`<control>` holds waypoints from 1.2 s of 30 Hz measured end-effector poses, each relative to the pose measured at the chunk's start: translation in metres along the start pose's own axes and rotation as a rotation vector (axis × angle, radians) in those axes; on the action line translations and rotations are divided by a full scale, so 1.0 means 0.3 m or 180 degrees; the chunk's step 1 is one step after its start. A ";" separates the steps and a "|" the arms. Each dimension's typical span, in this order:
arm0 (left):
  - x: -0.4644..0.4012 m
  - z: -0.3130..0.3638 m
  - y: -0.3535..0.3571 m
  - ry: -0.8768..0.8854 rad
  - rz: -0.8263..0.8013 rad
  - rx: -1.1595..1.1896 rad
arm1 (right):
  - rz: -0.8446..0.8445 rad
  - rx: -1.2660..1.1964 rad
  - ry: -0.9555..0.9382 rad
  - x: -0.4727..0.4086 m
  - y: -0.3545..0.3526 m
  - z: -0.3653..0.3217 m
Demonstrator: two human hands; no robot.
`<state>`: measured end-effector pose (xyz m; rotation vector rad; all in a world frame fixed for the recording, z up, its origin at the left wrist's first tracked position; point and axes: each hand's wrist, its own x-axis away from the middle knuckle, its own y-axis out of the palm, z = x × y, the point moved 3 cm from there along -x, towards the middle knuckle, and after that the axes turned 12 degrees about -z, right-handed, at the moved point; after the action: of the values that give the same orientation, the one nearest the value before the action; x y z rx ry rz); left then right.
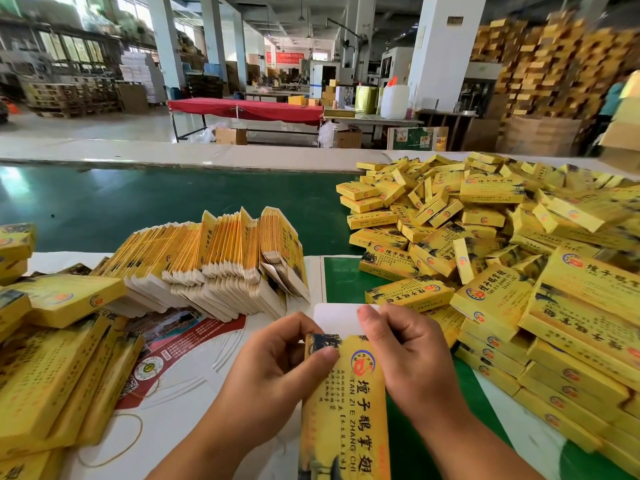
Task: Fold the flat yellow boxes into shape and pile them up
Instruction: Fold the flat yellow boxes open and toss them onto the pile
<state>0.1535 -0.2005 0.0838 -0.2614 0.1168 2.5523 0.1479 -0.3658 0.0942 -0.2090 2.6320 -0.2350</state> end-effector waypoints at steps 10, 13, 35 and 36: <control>-0.008 0.024 -0.036 0.0069 0.0615 -0.0164 | -0.0733 -0.0235 0.0771 -0.017 -0.031 0.047; -0.012 0.002 -0.049 -0.0171 0.0505 -0.0057 | -0.1016 -0.0252 0.0850 -0.020 -0.022 0.040; -0.014 -0.006 -0.039 -0.0702 0.0367 0.0254 | -0.0918 -0.0515 0.0984 -0.014 -0.008 0.049; -0.014 -0.009 -0.039 -0.0745 0.0356 0.0256 | -0.0934 -0.0490 0.1011 -0.014 -0.005 0.046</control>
<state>0.1637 -0.1933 0.0817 0.0774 0.1480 2.6600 0.1583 -0.3683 0.0844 -0.6618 2.9293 -0.1738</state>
